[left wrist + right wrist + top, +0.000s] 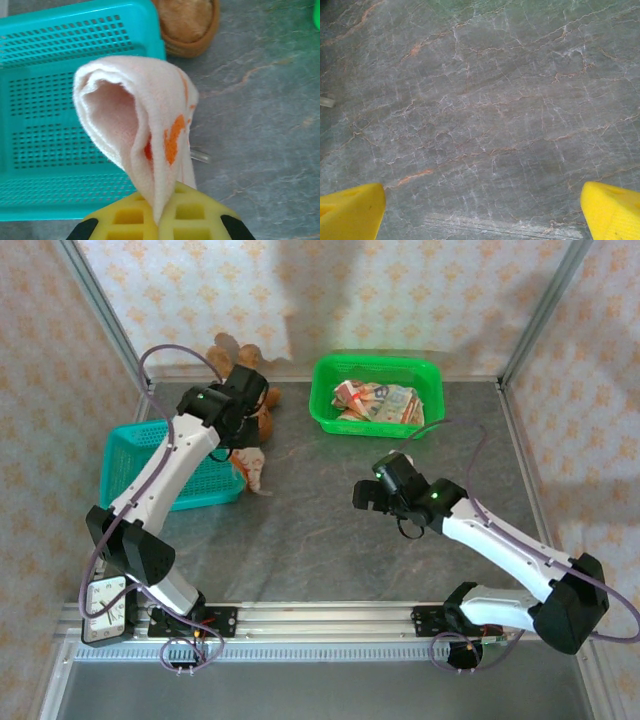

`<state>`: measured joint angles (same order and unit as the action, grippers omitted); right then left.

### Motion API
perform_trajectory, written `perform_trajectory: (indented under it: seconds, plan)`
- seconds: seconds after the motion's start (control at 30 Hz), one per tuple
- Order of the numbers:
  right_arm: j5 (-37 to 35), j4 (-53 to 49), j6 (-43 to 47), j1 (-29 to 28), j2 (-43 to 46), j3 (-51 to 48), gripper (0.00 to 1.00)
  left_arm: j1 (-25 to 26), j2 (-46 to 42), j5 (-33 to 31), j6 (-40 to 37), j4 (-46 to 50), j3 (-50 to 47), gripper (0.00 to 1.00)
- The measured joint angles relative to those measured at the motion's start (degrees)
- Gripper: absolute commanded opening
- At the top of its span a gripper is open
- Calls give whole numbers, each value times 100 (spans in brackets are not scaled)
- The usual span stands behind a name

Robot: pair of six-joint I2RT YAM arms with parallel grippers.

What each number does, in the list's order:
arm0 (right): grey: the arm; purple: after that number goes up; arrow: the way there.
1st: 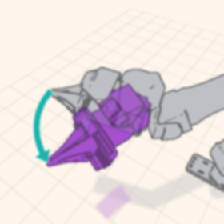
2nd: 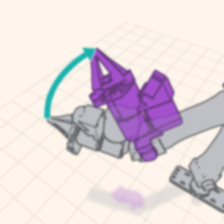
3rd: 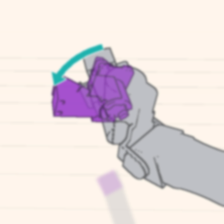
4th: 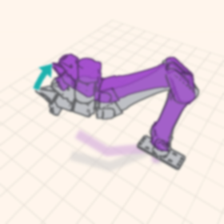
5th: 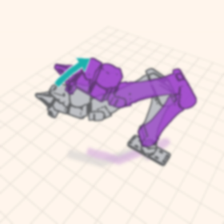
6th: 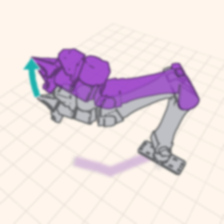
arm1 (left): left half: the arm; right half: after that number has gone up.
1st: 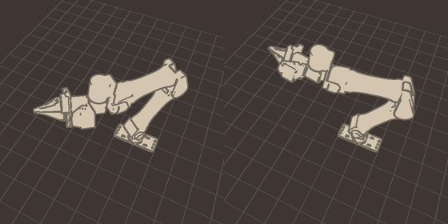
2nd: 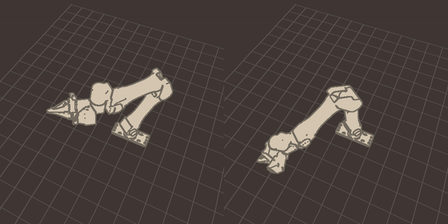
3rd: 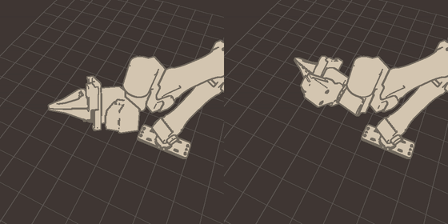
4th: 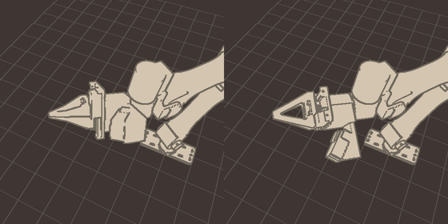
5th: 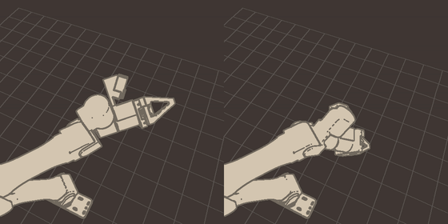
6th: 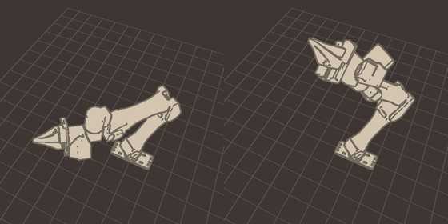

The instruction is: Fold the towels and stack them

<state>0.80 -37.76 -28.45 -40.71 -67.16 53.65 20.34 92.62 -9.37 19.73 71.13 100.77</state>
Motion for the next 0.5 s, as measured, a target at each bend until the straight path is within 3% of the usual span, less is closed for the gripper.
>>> perform_trajectory:
  seconds: [0.5]
  plan:
    - [7,-2,157,2,-516,404,99,-1215,-227,-444,-782,450,188,0]
